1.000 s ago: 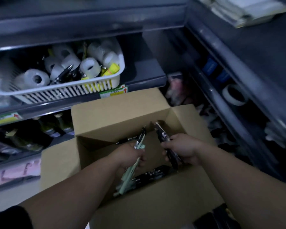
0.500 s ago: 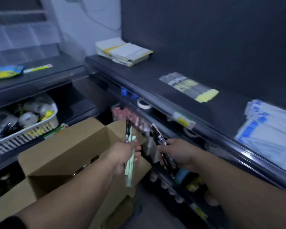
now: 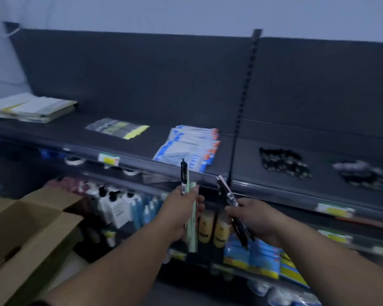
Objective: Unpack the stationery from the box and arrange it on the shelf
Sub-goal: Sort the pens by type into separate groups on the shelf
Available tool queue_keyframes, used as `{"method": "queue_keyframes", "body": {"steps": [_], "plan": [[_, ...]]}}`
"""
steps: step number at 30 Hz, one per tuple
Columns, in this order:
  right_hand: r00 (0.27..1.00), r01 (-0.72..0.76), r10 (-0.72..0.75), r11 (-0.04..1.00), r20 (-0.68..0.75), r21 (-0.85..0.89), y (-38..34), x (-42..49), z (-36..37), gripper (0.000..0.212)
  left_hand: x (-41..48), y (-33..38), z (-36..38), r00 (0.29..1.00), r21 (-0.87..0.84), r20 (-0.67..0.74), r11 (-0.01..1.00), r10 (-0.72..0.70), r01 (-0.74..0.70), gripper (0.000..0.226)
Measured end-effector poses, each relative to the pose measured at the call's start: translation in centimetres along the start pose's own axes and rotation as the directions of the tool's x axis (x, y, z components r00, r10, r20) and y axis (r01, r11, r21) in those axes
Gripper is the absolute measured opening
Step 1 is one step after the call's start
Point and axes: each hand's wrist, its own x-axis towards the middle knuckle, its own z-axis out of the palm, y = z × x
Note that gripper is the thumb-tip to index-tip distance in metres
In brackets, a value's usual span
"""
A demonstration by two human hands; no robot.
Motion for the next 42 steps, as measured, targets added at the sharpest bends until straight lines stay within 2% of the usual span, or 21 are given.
{"method": "queue_keyframes", "body": {"steps": [7, 10, 14, 20, 24, 26, 30, 35, 42], "plan": [[0.958, 0.027, 0.056, 0.959, -0.28, 0.283, 5.3, -6.5, -10.2, 0.015, -0.6, -0.3, 12.9, 0.981, 0.06, 0.193, 0.998, -0.007, -0.005, 0.016], [0.935, 0.056, 0.096, 0.911, -0.341, 0.409, 7.2, -7.4, -13.7, 0.014, 0.6, -0.2, 17.2, 0.96, 0.105, 0.277, 0.994, -0.043, 0.014, 0.017], [0.894, 0.086, 0.14, 0.878, -0.426, 0.47, 8.8, -7.3, -18.1, 0.014, 3.4, 0.2, 22.7, 0.924, 0.144, 0.373, 0.989, -0.084, 0.032, 0.016], [0.859, 0.141, 0.181, 0.815, -0.479, 0.562, 9.0, -5.3, -24.7, 0.018, 8.4, 2.1, 30.2, 0.859, 0.174, 0.503, 0.985, -0.094, 0.006, 0.014], [0.851, 0.202, 0.222, 0.698, -0.475, 0.687, 8.9, -3.7, -28.0, 0.015, 10.6, 3.2, 34.2, 0.83, 0.166, 0.551, 0.986, -0.09, -0.003, 0.01], [0.853, 0.2, 0.232, 0.681, -0.467, 0.704, 9.1, -3.0, -29.4, 0.017, 11.3, 3.2, 36.2, 0.821, 0.162, 0.562, 0.987, -0.103, 0.013, 0.008], [0.86, 0.169, 0.24, 0.697, -0.45, 0.697, 10.3, -2.0, -33.0, 0.018, 11.8, 3.0, 40.4, 0.815, 0.166, 0.565, 0.985, -0.132, 0.045, 0.011], [0.913, 0.113, 0.192, 0.729, -0.36, 0.675, 11.8, -1.0, -38.6, 0.015, 12.1, 3.4, 46.0, 0.846, 0.168, 0.527, 0.986, -0.078, -0.014, 0.013], [0.981, 0.031, 0.088, 0.81, -0.173, 0.586, 13.3, 0.4, -47.2, 0.029, 12.4, 3.7, 52.2, 0.897, 0.062, 0.429, 0.994, -0.105, 0.087, 0.011]]}}
